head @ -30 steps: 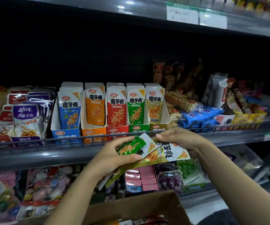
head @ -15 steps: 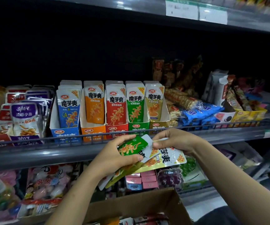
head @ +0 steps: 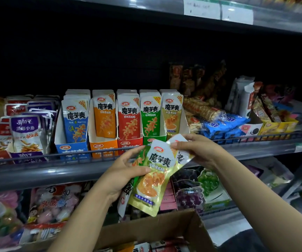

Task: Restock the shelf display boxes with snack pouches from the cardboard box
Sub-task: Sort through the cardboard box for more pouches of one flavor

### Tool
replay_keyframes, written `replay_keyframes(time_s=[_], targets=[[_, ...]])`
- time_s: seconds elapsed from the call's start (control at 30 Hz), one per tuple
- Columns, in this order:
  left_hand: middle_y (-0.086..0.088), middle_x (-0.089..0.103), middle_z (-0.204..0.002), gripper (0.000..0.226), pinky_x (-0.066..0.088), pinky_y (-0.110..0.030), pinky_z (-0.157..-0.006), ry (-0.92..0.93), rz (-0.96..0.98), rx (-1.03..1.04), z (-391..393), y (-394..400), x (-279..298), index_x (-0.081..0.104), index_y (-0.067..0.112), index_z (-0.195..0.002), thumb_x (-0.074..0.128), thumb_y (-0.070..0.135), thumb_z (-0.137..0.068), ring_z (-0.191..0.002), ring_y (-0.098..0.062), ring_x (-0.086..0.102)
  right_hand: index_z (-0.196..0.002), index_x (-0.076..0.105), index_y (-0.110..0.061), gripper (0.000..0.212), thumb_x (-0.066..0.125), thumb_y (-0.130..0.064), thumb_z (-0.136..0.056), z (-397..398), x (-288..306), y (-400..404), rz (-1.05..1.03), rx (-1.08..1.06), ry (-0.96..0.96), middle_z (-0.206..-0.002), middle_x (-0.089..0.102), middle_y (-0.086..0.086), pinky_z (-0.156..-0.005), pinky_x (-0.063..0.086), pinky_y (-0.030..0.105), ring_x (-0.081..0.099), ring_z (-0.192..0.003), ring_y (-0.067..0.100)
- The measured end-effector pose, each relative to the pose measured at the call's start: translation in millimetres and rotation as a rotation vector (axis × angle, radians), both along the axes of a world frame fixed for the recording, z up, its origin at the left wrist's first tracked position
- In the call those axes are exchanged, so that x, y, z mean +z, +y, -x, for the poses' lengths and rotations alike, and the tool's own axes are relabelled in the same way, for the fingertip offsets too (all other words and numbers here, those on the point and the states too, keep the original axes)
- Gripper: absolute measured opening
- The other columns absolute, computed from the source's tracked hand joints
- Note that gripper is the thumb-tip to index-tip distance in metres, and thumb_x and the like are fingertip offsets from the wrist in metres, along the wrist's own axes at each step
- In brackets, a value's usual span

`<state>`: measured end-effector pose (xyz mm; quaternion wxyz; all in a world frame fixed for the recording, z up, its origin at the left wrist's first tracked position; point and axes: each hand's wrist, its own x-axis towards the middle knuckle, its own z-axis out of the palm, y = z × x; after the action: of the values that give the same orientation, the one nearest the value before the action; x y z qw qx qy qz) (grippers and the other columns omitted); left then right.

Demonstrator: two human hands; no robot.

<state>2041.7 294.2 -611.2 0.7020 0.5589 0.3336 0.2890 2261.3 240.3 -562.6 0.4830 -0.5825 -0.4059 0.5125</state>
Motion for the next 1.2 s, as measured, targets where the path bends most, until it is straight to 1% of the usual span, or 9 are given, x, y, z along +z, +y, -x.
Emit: replay_keyframes(time_s=[0.07,0.23,0.37,0.5,0.6,0.73,0.87,1.03,1.2], targets=[[-0.011,0.071,-0.104,0.063,0.055,-0.028,-0.059,-0.033,-0.003,0.095,-2.8,-0.2,-2.9,0.058,0.033,-0.12,0.073,-0.003,-0.071,-0.082,-0.023,0.072,-0.104,0.063,-0.005,0.037,0.074,-0.014,-0.069,8.9,-11.5,-2.8,-0.073,-0.094,0.062,-0.095,0.071,0.014,-0.078,0.052,0.037,0.063,-0.082,0.028],[-0.007,0.07,-0.105,0.063,0.055,-0.028,-0.062,-0.101,-0.036,0.242,-11.2,-8.0,-5.1,0.055,0.033,-0.123,0.075,-0.001,-0.073,-0.086,-0.019,0.071,-0.116,0.053,-0.006,0.049,0.074,-0.01,-0.072,39.5,-35.9,-9.4,-0.112,-0.202,0.231,-0.105,0.071,0.012,-0.077,0.058,0.035,0.07,-0.088,0.024],[-0.003,0.068,-0.109,0.068,0.057,-0.033,-0.072,-0.091,-0.043,0.241,-15.5,-16.1,-6.7,0.052,0.036,-0.128,0.079,0.013,-0.071,-0.092,-0.019,0.07,-0.106,0.059,-0.011,0.021,0.063,-0.003,-0.087,51.4,-39.6,-8.9,-0.137,-0.211,0.026,-0.099,0.072,0.005,-0.067,0.056,0.027,0.069,-0.081,0.016],[0.006,0.061,-0.12,0.087,0.051,-0.026,-0.079,-0.042,-0.088,0.244,-15.9,-22.6,0.0,0.044,0.038,-0.135,0.078,0.042,-0.055,-0.103,-0.01,0.063,-0.121,0.051,-0.013,0.029,0.058,-0.011,-0.093,46.9,-36.0,-5.9,-0.184,-0.285,-0.13,-0.113,0.067,0.006,-0.088,0.053,0.041,0.066,-0.098,0.02],[0.012,0.051,-0.126,0.086,0.039,-0.023,-0.085,0.001,-0.145,0.247,-15.3,-23.3,3.9,0.036,0.04,-0.14,0.07,0.053,-0.062,-0.109,-0.004,0.048,-0.124,0.05,-0.021,0.028,0.053,-0.02,-0.096,42.9,-34.1,-5.5,-0.198,-0.28,-0.223,-0.118,0.064,-0.001,-0.094,0.049,0.048,0.063,-0.105,0.02],[0.006,0.058,-0.121,0.07,0.044,-0.02,-0.074,-0.011,-0.085,0.226,-16.4,-23.0,4.5,0.042,0.039,-0.137,0.074,0.035,-0.075,-0.099,-0.005,0.06,-0.127,0.05,-0.021,0.028,0.048,-0.02,-0.098,46.9,-34.3,-7.3,-0.247,-0.237,-0.251,-0.118,0.066,-0.001,-0.093,0.05,0.049,0.064,-0.106,0.02],[0.007,0.071,-0.096,0.053,0.05,-0.014,-0.053,-0.099,-0.028,0.203,-20.6,-25.4,3.2,0.051,0.032,-0.128,0.068,0.01,-0.083,-0.073,-0.002,0.07,-0.114,0.052,-0.021,0.017,0.043,-0.024,-0.1,56.4,-37.5,-5.7,-0.307,-0.313,-0.374,-0.099,0.068,0.005,-0.083,0.053,0.046,0.065,-0.09,0.025],[0.01,0.072,-0.099,0.059,0.05,-0.013,-0.066,-0.048,-0.12,0.203,-22.8,-24.9,-0.8,0.05,0.035,-0.13,0.072,0.01,-0.081,-0.087,-0.002,0.068,-0.113,0.048,-0.014,0.023,0.037,-0.029,-0.101,60.9,-35.8,-1.9,-0.325,-0.428,-0.463,-0.08,0.057,-0.003,-0.058,0.04,0.025,0.051,-0.067,0.009],[0.011,0.067,-0.106,0.056,0.049,-0.011,-0.061,-0.025,-0.165,0.318,-26.6,-22.1,3.3,0.051,0.038,-0.122,0.074,0.009,-0.079,-0.089,-0.001,0.066,-0.109,0.052,-0.019,0.02,0.049,-0.033,-0.097,56.9,-32.1,5.7,-0.246,-0.323,-0.201,-0.108,0.064,0.015,-0.091,0.05,0.051,0.063,-0.097,0.029]])
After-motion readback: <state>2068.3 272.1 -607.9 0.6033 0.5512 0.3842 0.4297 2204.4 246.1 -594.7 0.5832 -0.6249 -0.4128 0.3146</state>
